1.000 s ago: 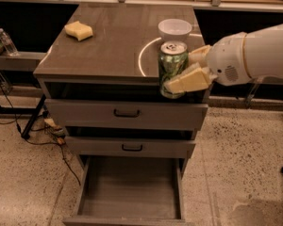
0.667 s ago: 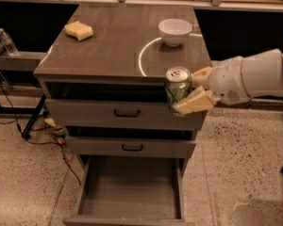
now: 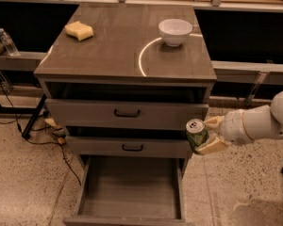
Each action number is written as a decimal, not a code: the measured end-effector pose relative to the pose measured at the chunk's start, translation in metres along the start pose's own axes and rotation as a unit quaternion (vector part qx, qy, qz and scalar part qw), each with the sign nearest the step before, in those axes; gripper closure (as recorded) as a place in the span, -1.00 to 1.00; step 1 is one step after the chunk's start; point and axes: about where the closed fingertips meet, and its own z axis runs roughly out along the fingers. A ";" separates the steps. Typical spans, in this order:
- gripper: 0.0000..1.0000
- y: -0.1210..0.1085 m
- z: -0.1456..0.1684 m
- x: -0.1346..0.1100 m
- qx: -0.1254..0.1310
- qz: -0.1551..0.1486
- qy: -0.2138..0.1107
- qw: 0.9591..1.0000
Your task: Place green can into bottom drawer
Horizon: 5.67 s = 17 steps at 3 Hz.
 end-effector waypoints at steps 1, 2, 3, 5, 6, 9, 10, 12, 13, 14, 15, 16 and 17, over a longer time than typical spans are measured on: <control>1.00 0.001 0.002 0.001 0.002 -0.001 0.000 1.000; 1.00 0.015 0.030 0.027 0.019 -0.020 -0.004 1.000; 1.00 0.032 0.092 0.089 0.029 -0.039 -0.006 0.999; 1.00 0.046 0.239 0.214 0.009 -0.031 -0.053 0.998; 1.00 0.073 0.303 0.258 -0.012 0.012 -0.071 0.997; 1.00 0.101 0.386 0.266 0.048 0.011 -0.110 0.993; 1.00 0.106 0.420 0.263 0.049 0.005 -0.120 0.992; 0.30 0.110 0.479 0.242 0.028 -0.022 -0.131 0.991; -0.32 0.112 0.504 0.234 0.016 -0.028 -0.135 0.990; -0.78 0.114 0.514 0.232 0.010 -0.027 -0.136 0.990; -1.00 0.114 0.514 0.236 0.012 -0.022 -0.133 0.991; -1.00 0.111 0.497 0.247 0.026 -0.016 -0.123 0.992; -1.00 0.086 0.425 0.262 0.081 -0.011 -0.106 0.991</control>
Offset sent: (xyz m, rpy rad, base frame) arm -0.0059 0.0027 -0.0535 -0.0048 -0.1009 -0.0093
